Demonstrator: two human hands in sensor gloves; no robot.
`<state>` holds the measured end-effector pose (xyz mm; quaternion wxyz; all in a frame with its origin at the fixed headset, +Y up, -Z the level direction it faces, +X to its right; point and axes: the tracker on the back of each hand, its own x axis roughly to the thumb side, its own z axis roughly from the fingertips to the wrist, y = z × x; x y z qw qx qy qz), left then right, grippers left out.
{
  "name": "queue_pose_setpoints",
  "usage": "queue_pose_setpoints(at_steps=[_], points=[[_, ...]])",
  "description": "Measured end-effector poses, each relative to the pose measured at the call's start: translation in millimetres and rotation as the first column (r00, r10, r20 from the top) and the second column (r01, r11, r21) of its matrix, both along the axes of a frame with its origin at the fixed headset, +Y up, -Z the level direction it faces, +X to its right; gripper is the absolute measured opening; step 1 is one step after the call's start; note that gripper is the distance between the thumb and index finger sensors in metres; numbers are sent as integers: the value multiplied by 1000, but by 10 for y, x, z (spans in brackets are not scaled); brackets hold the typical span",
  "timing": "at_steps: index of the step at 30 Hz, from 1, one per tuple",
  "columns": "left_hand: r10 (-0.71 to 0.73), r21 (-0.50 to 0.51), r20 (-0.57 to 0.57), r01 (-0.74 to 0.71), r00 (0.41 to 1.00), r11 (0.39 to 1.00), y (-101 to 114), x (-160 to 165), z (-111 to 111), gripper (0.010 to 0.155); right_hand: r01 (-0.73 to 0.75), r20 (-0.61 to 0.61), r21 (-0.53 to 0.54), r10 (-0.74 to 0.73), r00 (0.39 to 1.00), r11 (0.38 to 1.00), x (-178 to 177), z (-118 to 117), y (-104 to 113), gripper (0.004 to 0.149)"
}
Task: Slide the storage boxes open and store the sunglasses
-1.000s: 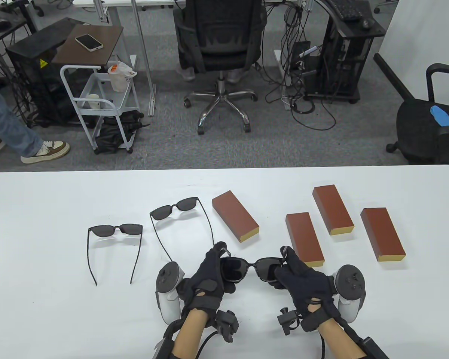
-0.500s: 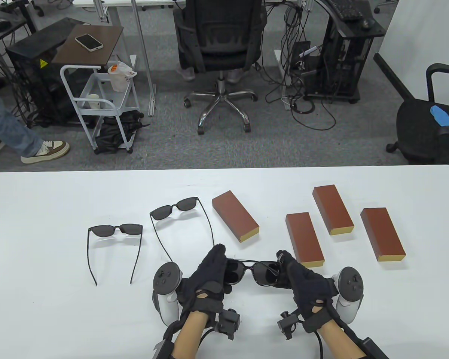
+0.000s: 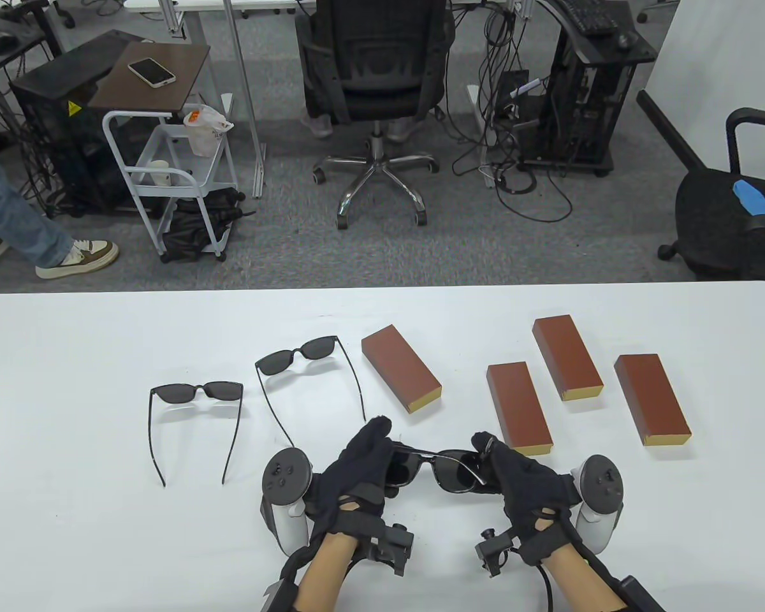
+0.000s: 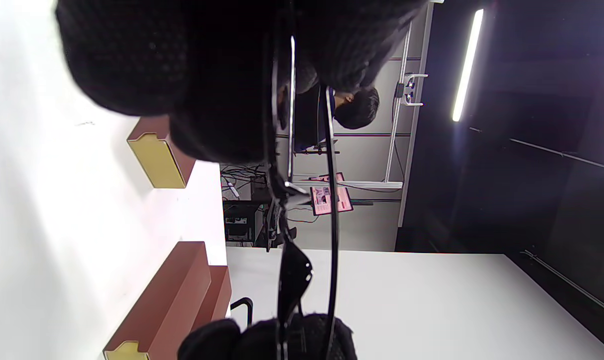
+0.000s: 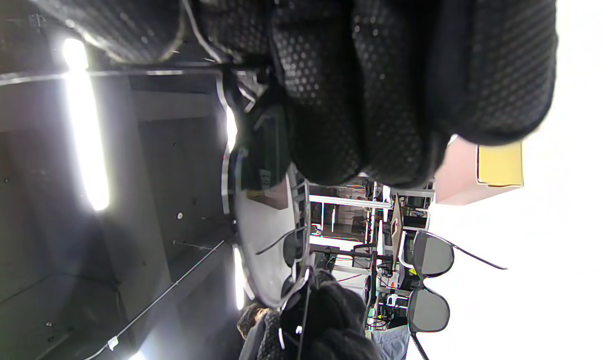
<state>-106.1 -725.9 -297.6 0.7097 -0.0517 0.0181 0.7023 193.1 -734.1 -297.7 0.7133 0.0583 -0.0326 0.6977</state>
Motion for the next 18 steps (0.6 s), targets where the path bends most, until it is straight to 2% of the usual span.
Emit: queue_pose_setpoints(at_steps=[5,13,18], points=[[21,-19,16,-21,1000,1000,-11,21,12,55,-6,9,-15,7,1000,1000,10,3,-1,53],[218,-47,169,-213,961,976,-81,102,26,70,10,74,-62,-6,997,998,104,-6,-15,52],[230,-36,233,-228,945,973,-69,147,25,76,-52,126,-79,62,990,996,168,-9,-10,49]])
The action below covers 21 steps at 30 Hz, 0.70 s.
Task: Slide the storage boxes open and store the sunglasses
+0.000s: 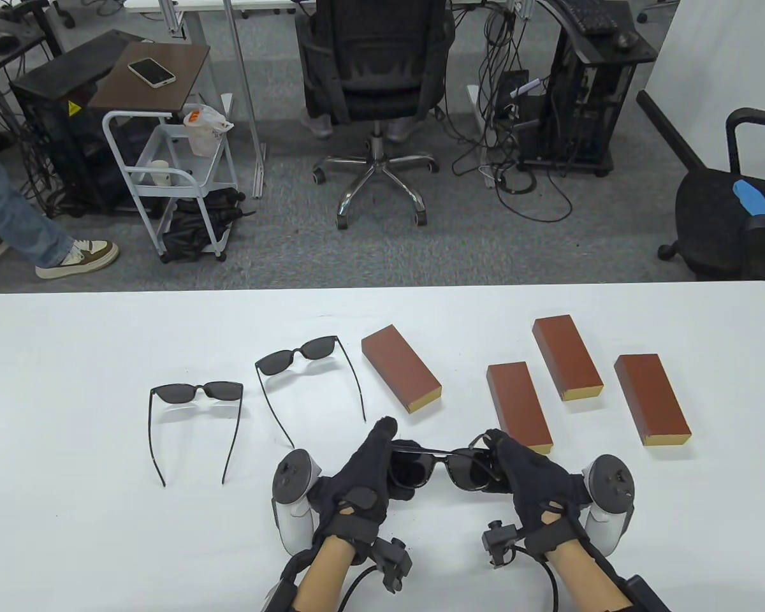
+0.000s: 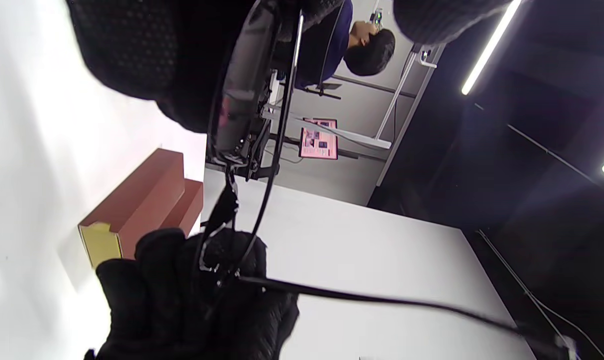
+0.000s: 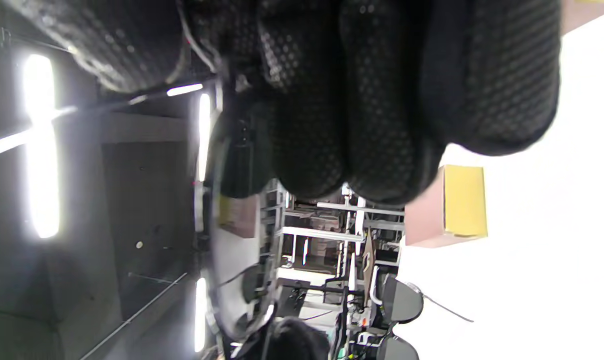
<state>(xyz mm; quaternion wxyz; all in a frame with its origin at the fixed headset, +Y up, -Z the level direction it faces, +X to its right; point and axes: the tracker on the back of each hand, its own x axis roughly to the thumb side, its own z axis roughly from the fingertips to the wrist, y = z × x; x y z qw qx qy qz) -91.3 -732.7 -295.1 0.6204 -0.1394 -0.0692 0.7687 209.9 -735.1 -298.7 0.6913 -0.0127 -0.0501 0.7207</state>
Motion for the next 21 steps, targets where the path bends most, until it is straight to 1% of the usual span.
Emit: queue_pose_setpoints(at_steps=[3,9,12,17,21], points=[[20,5,40,-21,999,1000,6,27,4,77,-34,33,-8,34,999,999,27,1,10,47],[41,7,107,-42,993,999,13,43,11,78,-100,60,-16,101,993,995,64,-5,27,44],[36,6,120,-37,992,999,11,53,9,77,-120,70,-20,121,990,993,78,-9,24,45],[7,7,142,-8,990,1000,15,65,4,72,-183,86,-23,184,979,983,103,-9,37,44],[-76,6,122,76,990,997,6,44,-29,66,-224,92,-5,223,970,975,105,-6,71,44]])
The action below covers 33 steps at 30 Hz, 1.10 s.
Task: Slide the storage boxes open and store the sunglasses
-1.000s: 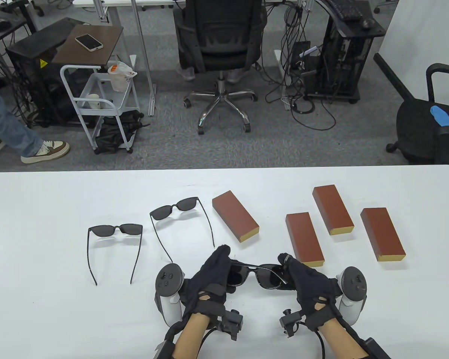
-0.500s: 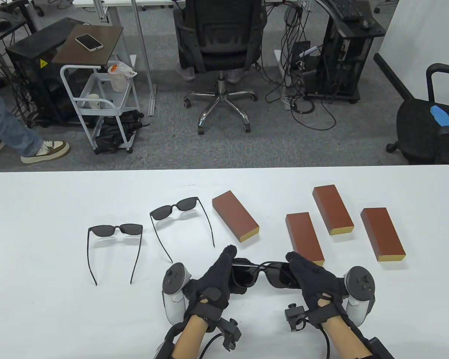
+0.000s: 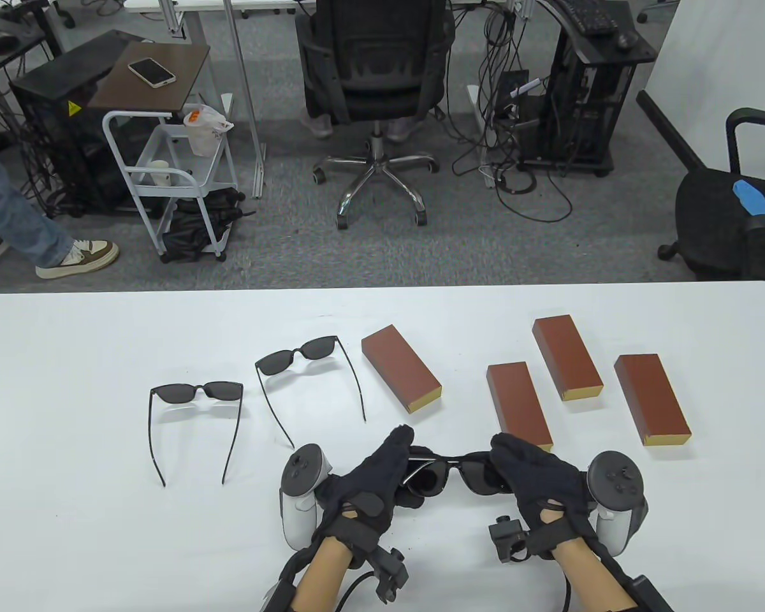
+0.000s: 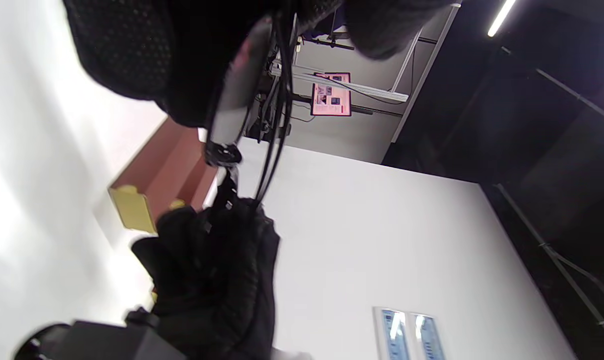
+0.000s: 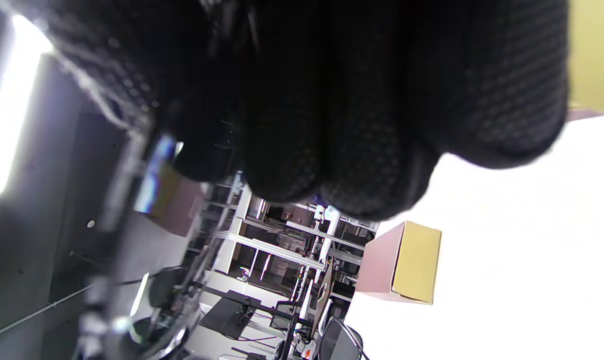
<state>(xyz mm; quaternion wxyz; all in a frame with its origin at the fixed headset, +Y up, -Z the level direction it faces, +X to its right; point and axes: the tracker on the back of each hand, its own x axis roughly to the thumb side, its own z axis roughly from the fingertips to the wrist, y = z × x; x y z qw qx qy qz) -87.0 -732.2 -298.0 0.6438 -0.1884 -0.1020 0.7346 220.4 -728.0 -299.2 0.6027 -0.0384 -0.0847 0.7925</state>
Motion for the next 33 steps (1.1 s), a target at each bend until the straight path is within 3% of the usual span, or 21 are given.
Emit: queue_pose_setpoints(at_steps=[4,8,12,14,18,21,27,33], points=[[-79,-1,-19,79,997,997,-29,-69,-45,56,-46,-14,37,47,999,998,-31,14,41,44],[-80,-13,-65,79,995,997,-71,-105,-58,54,-188,-9,155,192,981,970,-99,47,157,48],[-97,-11,-79,96,992,995,-105,-117,-63,54,-458,17,339,481,877,822,-213,121,308,56],[-125,-1,-87,125,988,992,-115,-121,-68,54,-581,29,444,637,770,682,-327,182,381,53],[-128,-6,-59,127,990,992,-149,-113,-79,54,-673,45,550,787,616,495,-567,281,406,46],[-153,6,-28,153,988,988,-166,-113,-88,53,-703,70,584,837,542,407,-718,342,402,45],[-189,26,56,188,980,982,-193,-88,-112,53,-728,84,579,862,500,366,-815,374,372,38],[-279,40,28,278,960,960,-183,-121,-120,53,-745,58,560,880,472,362,-859,366,333,39]])
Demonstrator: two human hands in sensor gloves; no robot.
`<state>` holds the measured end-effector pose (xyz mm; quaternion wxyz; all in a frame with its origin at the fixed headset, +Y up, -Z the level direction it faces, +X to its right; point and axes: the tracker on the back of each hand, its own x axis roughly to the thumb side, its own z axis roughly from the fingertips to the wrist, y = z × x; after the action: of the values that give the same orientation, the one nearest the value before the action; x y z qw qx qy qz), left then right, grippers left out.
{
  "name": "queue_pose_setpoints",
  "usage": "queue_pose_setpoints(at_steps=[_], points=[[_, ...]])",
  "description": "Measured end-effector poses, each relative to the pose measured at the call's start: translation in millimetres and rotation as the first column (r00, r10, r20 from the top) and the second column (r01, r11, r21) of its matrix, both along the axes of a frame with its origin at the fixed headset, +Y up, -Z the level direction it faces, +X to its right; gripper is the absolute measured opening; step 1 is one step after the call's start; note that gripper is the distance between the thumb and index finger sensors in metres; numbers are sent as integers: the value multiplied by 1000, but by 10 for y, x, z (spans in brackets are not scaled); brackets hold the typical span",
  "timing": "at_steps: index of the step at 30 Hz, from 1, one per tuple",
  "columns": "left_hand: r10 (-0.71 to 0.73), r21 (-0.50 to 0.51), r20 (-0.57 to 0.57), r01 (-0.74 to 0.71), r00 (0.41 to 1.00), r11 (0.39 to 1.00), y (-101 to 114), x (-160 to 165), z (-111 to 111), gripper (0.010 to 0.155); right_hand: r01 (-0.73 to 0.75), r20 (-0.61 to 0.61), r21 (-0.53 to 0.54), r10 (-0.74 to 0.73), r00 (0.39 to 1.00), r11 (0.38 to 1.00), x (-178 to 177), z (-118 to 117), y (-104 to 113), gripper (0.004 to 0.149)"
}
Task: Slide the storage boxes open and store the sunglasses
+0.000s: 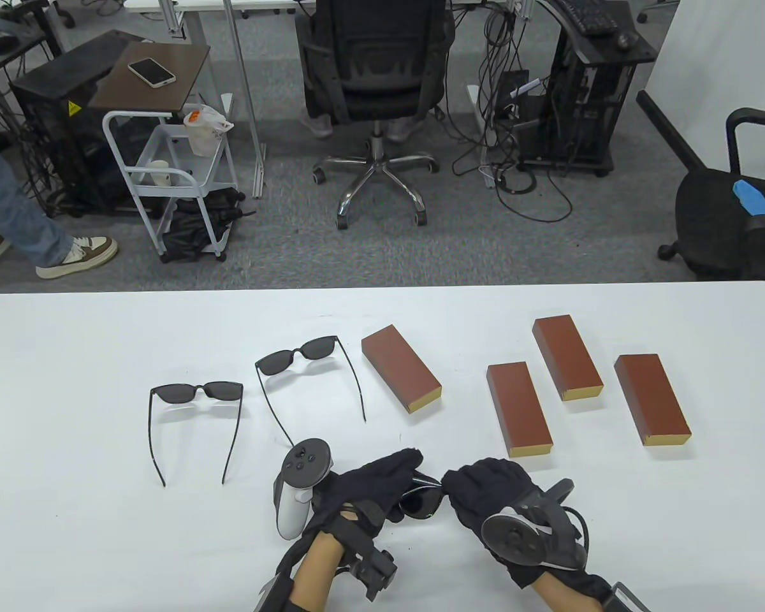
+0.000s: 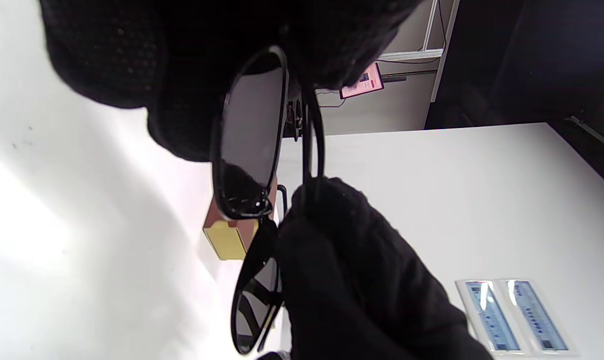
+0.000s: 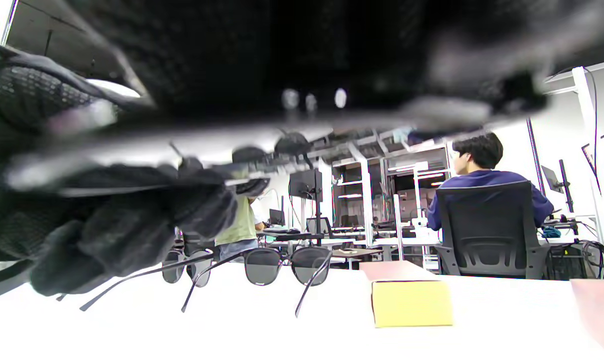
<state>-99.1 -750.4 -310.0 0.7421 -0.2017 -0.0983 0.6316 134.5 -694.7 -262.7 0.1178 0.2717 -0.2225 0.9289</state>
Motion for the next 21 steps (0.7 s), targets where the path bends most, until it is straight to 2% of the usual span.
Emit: queue_pose_setpoints(at_steps=[4,7,9,10,12,15,21], points=[[-155,76,-131,166,979,983,83,-144,9,54,-74,-10,-55,73,997,996,-66,1,-88,39],[-299,146,-270,346,915,927,183,-281,24,58,-140,-37,-118,137,990,983,-140,-6,-192,39],[-389,188,-358,473,849,860,251,-357,35,59,-171,-55,-148,164,985,974,-190,-1,-255,39],[-439,213,-401,548,804,809,286,-394,40,60,-193,-70,-168,184,980,967,-224,1,-290,39],[-510,227,-446,644,735,730,318,-436,45,61,-224,-88,-194,210,974,955,-270,9,-342,39],[-565,217,-448,697,693,683,318,-456,35,62,-286,-111,-198,269,957,938,-334,27,-409,39],[-565,205,-445,693,695,691,305,-463,19,68,-318,-111,-217,300,947,923,-358,9,-502,39]])
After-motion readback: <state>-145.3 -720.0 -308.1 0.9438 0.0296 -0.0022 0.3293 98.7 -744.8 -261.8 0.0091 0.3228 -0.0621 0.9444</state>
